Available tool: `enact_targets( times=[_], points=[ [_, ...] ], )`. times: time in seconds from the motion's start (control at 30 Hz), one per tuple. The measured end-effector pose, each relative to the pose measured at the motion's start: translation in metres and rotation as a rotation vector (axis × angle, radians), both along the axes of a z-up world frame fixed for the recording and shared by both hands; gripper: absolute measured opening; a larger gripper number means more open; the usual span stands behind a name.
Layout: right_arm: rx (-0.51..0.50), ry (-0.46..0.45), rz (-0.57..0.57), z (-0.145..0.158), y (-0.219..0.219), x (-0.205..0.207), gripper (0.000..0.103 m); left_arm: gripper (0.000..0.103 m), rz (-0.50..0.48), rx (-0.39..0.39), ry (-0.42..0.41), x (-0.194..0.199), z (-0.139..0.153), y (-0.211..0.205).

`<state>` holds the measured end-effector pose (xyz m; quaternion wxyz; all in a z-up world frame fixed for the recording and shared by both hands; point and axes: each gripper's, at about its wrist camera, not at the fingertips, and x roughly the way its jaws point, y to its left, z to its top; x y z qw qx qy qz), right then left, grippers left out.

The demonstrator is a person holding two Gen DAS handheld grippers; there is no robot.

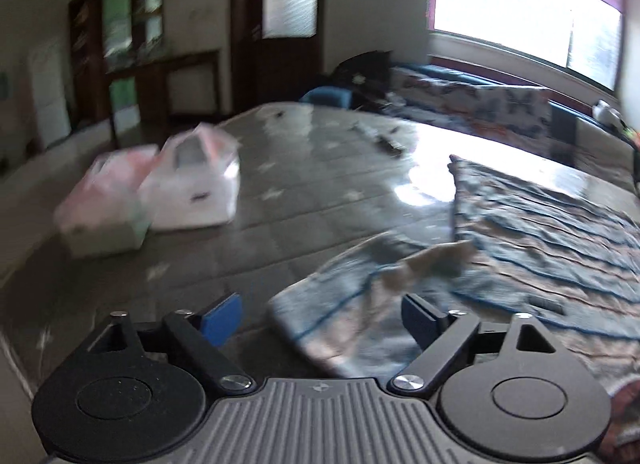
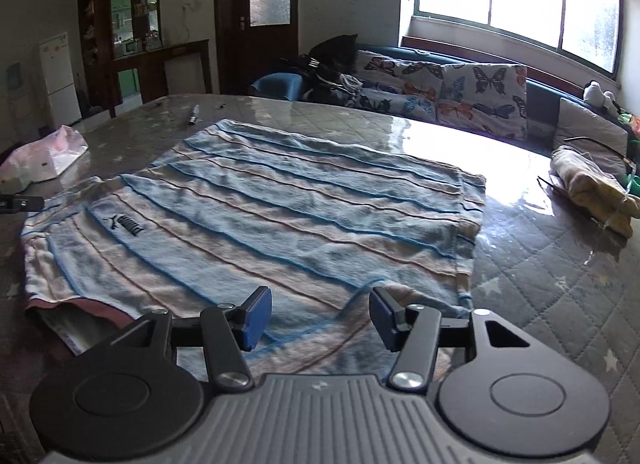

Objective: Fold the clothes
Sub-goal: 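Grasp the opposite side edge of the cloth with the left gripper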

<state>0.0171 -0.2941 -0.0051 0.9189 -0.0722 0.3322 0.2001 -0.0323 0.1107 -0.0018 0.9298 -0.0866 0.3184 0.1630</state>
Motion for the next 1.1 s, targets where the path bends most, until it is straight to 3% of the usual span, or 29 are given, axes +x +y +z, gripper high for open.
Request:
enact_targets(
  times=[0.1,0.27,0.5,0.6,0.73,0.9,1.1],
  points=[
    [0.003,0.001,0.009,0.000,0.004,-0.003,0.055,0.069,0.028,-0.054,0.016,-0.001,-0.005,0.012],
    [0.002,-0.001,0.015,-0.001,0.007,-0.009,0.055,0.057,0.048,-0.071,0.011,-0.004,-0.007,0.016],
    [0.017,-0.009,0.011,0.001,0.007,-0.011,0.055,0.013,0.023,-0.087,-0.011,-0.005,-0.008,0.017],
    [0.021,-0.010,0.011,0.002,0.007,-0.013,0.055,0.009,-0.002,-0.093,-0.045,-0.009,0.000,0.013],
    [0.023,-0.013,0.010,0.002,0.007,-0.015,0.055,0.008,-0.107,-0.107,-0.125,-0.017,0.020,-0.004],
    [0.029,-0.021,0.007,0.003,0.006,-0.017,0.055,0.008,-0.295,-0.118,-0.194,-0.023,0.039,-0.041],
    [0.032,-0.024,0.012,0.004,0.006,-0.019,0.055,0.008,-0.503,-0.119,-0.191,-0.018,0.040,-0.085]
  ],
)
